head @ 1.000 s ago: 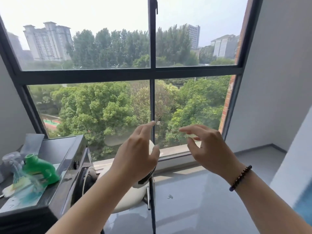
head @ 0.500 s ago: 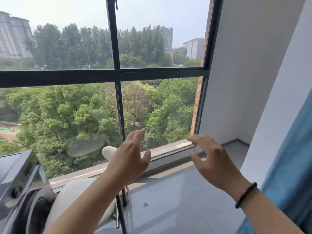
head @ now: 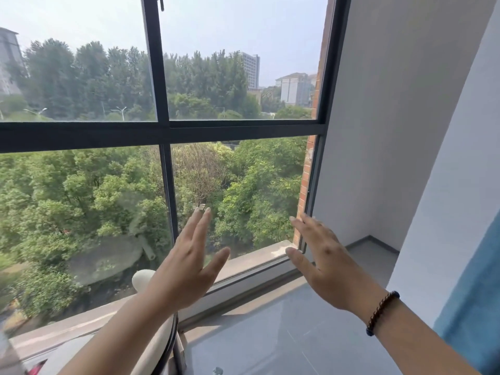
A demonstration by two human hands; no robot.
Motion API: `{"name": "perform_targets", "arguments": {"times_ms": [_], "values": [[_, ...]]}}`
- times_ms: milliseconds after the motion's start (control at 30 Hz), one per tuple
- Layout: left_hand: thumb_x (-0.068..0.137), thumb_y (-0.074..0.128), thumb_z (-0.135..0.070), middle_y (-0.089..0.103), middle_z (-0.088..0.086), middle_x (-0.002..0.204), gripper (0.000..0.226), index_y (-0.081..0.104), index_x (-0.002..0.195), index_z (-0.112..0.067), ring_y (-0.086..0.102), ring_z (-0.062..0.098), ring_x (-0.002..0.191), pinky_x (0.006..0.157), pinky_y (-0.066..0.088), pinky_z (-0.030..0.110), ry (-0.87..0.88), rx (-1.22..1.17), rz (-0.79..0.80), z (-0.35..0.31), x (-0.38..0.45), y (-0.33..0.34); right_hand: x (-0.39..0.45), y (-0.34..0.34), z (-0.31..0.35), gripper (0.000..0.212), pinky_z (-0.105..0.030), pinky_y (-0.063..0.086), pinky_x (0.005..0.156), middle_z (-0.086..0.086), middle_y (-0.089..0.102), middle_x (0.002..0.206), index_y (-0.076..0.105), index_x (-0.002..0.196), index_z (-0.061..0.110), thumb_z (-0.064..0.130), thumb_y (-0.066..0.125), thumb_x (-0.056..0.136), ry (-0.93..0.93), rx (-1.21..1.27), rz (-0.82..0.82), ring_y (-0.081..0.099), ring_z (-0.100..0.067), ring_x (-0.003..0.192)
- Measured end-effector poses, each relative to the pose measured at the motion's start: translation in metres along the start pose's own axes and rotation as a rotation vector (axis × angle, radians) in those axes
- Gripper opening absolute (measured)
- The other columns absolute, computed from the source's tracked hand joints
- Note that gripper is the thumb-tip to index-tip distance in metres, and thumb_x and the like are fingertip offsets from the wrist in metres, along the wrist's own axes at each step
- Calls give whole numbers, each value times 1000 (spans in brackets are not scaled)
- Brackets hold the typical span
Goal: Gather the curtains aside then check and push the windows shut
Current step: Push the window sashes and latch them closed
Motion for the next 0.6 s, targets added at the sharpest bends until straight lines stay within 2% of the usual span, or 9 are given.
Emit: {"name": "perform_targets", "arguments": {"times_ms": [100,200,333,400,467,533,600], "values": [[90,32,-65,-23,-14,158,83,-16,150,-34,-8,7,146,114,4,28,32,75,8,20,33,0,45,10,6,73,-31,4,117,9,0,160,7,151,36,69,13,86,-51,-74,0,-7,-7,146],[91,31,-65,-23,-12,158,82,-17,150,-34,-10,8,146,115,2,28,45,134,19,39,58,1,84,25,11,70,-36,5,119,6,-5,161,4,151,35,65,16,89,-73,-116,31,-9,-10,146],[92,31,-63,-21,-10,159,80,-14,151,-32,-9,11,147,114,0,27,44,190,13,65,91,-3,135,38,14,77,-42,7,120,3,-5,161,4,151,32,70,9,84,-85,-122,30,-8,-13,147],[93,31,-62,-18,-9,159,79,-12,152,-29,-7,11,148,114,0,26,48,214,13,71,103,-5,154,42,15,72,-43,7,120,2,-5,161,4,151,31,67,16,90,-88,-133,44,-7,-15,147],[94,30,-60,-15,-7,160,78,-10,153,-27,-4,12,148,113,0,25,51,235,-3,76,115,-10,174,44,18,66,-38,2,117,2,-6,161,4,152,31,59,22,95,-106,-146,49,-7,-15,147],[95,30,-59,-11,-5,161,77,-9,153,-25,-1,12,148,113,-1,23,61,256,-17,80,126,-14,188,45,21,64,-33,0,112,2,-7,161,4,152,30,56,24,97,-122,-154,45,-6,-15,147],[96,28,-60,-10,-4,161,78,-10,153,-23,1,12,148,113,-2,23,59,279,-36,88,140,-17,209,52,22,65,-34,3,113,2,-6,161,4,152,29,55,25,97,-147,-146,50,-5,-15,147]]}}
Point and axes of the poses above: each hand's wrist, its own x-axis towards the middle knuckle, its own y-axis out of the palm, z = x × y, the point moved 9 cm from there along x, towards the middle knuckle
